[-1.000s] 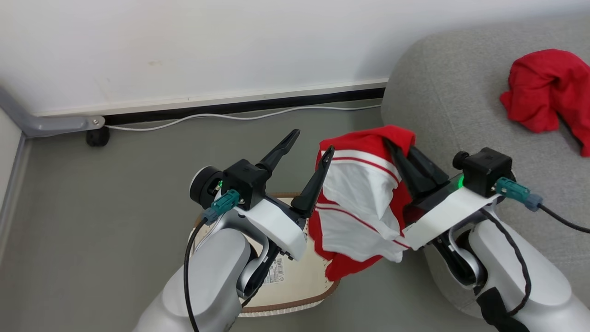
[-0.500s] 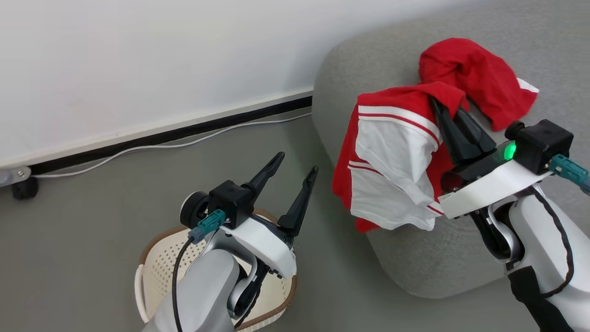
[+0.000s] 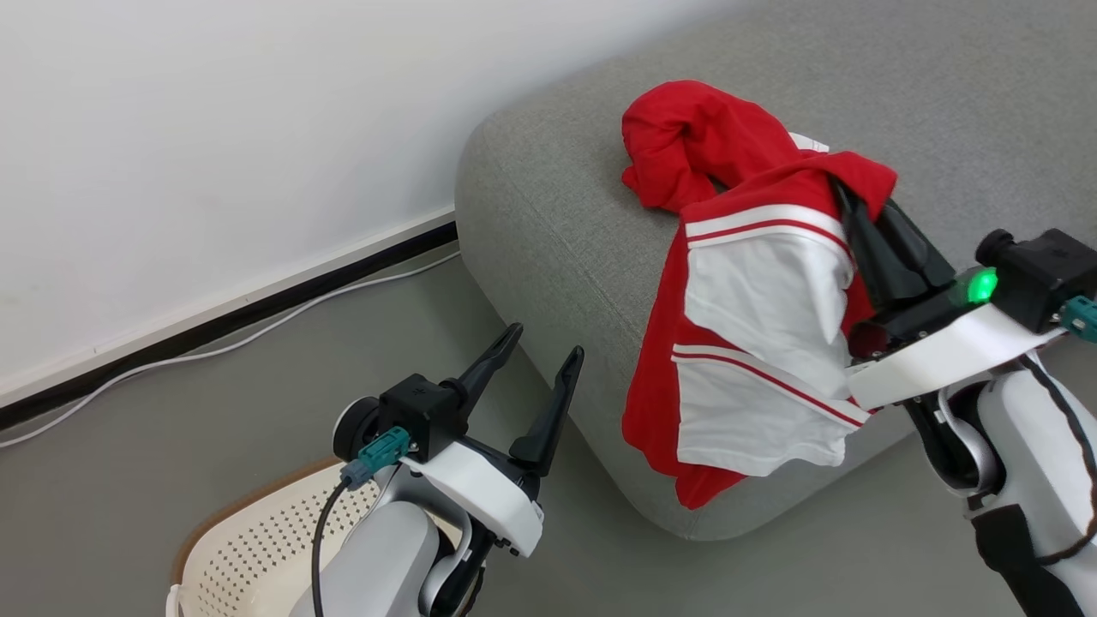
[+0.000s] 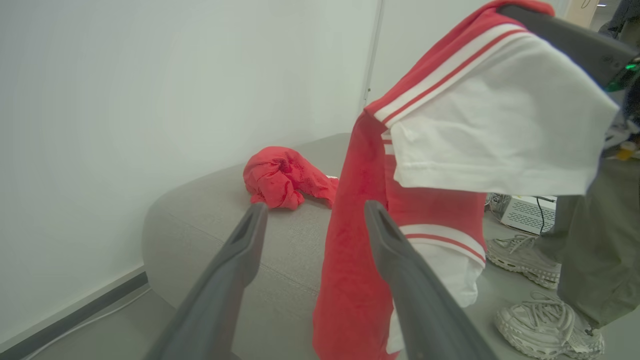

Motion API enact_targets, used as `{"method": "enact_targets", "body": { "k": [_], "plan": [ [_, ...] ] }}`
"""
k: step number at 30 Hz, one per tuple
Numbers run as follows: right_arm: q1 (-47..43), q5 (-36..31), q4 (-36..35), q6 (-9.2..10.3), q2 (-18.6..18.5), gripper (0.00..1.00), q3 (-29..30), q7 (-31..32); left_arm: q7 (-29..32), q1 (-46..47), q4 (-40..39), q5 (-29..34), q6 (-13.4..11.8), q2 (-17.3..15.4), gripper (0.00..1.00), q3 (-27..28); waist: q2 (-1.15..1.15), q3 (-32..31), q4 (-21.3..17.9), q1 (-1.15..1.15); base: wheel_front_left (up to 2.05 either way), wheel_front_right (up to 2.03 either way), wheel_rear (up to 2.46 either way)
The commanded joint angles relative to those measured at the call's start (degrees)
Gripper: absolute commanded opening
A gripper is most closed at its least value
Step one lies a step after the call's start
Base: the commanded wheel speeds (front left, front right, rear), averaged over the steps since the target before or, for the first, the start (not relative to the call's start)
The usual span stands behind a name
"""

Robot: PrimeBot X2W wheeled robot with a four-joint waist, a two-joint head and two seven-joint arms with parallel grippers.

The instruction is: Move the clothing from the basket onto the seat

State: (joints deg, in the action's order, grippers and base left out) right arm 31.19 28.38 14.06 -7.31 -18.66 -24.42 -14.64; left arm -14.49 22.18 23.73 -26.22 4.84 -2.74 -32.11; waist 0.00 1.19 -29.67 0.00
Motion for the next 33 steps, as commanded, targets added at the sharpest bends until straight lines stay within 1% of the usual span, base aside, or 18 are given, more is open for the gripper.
{"method": "enact_targets", "body": {
  "k": [1, 6, 11, 17, 24, 33],
  "plan": [
    [-0.71, 0.00, -2.28, -0.18, -0.66, 0.00, 0.82, -0.36, -0.51, 0.67, -1.42, 0.66, 0.49, -0.43, 1.00, 1.72, 0.00, 0.23, -0.48, 0.00, 0.00, 0.00, 0.00],
    [-2.83, -1.79, -4.96, -0.18, -1.49, 0.00, 4.68, -0.36, -0.51, 0.60, -0.94, 0.84, 1.26, -0.29, 1.00, 1.17, 0.00, 1.00, -0.88, 0.00, 0.00, 0.00, 0.00],
    [-1.13, -4.64, -6.02, -0.18, -2.56, 0.00, 8.76, -0.36, -0.51, -0.03, -1.00, 1.05, 1.66, -0.21, 1.00, 0.80, 0.00, 1.69, -1.12, 0.00, 0.00, 0.00, 0.00],
    [7.05, -7.03, -2.58, -0.18, -4.80, 0.00, 11.54, -0.36, -0.51, -0.44, -0.74, 2.14, 1.60, -0.19, 1.00, 0.79, 0.00, 4.94, -0.91, 0.00, 0.00, 0.00, 0.00],
    [15.61, -8.96, 1.49, -0.18, -7.57, 0.00, 13.63, -0.36, -0.51, 0.78, -0.18, 3.27, 1.76, -0.60, 1.00, -0.16, 0.00, 9.47, 1.75, 0.00, 0.00, 0.00, 0.00],
    [26.78, -12.04, 7.58, -0.18, -10.88, 0.00, 17.40, -0.36, 0.22, 4.40, -1.09, 4.66, 2.14, -2.43, 1.00, -2.47, 0.00, 16.08, 5.62, 0.00, 0.00, 0.00, 0.00]
  ]
}}
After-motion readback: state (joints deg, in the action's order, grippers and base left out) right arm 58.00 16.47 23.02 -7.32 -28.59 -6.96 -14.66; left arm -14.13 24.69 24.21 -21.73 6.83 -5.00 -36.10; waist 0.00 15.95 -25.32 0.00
